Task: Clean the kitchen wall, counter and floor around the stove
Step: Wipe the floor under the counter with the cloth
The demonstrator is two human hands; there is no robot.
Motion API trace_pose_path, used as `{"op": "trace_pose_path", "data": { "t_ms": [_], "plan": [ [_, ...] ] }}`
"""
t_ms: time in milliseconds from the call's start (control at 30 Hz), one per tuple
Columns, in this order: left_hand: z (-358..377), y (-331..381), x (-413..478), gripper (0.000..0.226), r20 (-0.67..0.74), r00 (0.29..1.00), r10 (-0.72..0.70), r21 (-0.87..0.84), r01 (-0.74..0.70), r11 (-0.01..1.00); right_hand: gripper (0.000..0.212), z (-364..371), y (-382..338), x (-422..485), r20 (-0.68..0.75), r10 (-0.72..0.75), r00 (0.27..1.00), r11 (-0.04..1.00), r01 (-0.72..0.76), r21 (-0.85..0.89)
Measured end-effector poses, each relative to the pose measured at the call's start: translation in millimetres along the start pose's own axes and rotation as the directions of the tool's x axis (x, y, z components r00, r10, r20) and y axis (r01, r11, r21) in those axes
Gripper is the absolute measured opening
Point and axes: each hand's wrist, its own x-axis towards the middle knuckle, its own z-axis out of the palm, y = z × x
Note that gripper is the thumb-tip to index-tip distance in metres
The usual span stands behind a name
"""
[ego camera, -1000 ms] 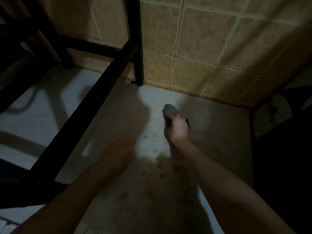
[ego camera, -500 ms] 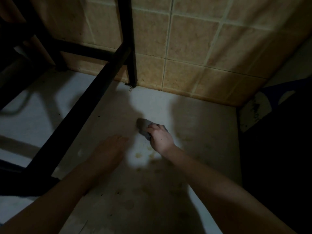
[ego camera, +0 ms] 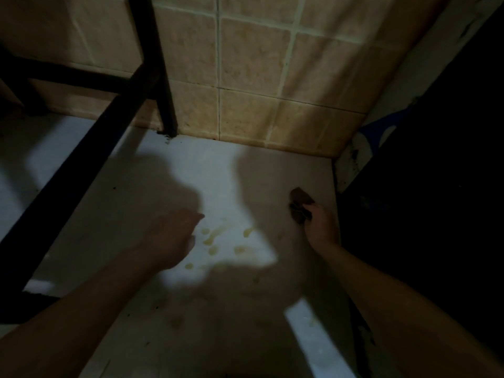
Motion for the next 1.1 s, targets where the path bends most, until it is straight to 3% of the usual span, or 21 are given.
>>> {"op": "trace_pose_path", "data": {
  "t_ms": [233, 400, 633, 800, 1100],
  "plan": [
    [3.3, 16.6, 5.0, 0.052, 0.024, 0.999, 0.043, 0.094, -0.045, 0.995, 0.038, 1.4, 3.3, -6.2, -0.027, 0.126, 0.992, 0.992, -0.126, 0.012],
    [3.5, -0.9, -4.0, 0.051, -0.027, 0.998, 0.062, 0.059, -0.06, 0.996, 0.043, 14.3, -17.1, -10.7, -0.045, 0.1, 0.994, 0.994, -0.101, -0.037],
    [10.0, -27.4, -20.2, 0.052, -0.007, 0.999, -0.044, 0.071, 0.044, 0.997, 0.04, 50.2, -92.1, -14.2, 0.084, -0.113, 0.99, 0.993, 0.114, -0.004],
    [12.6, -44.3, -39.5, 0.055, 0.071, 0.994, -0.077, 0.131, 0.067, 0.989, 0.042, 79.4, -149.7, -30.9, 0.229, -0.406, 0.885, 0.91, 0.415, 0.009],
    [12.5, -52.2, -78.4, 0.051, 0.094, 0.992, -0.09, 0.177, 0.072, 0.982, 0.038, 100.7, -185.0, -53.9, 0.393, -0.556, 0.732, 0.775, 0.628, -0.073]
  ]
}}
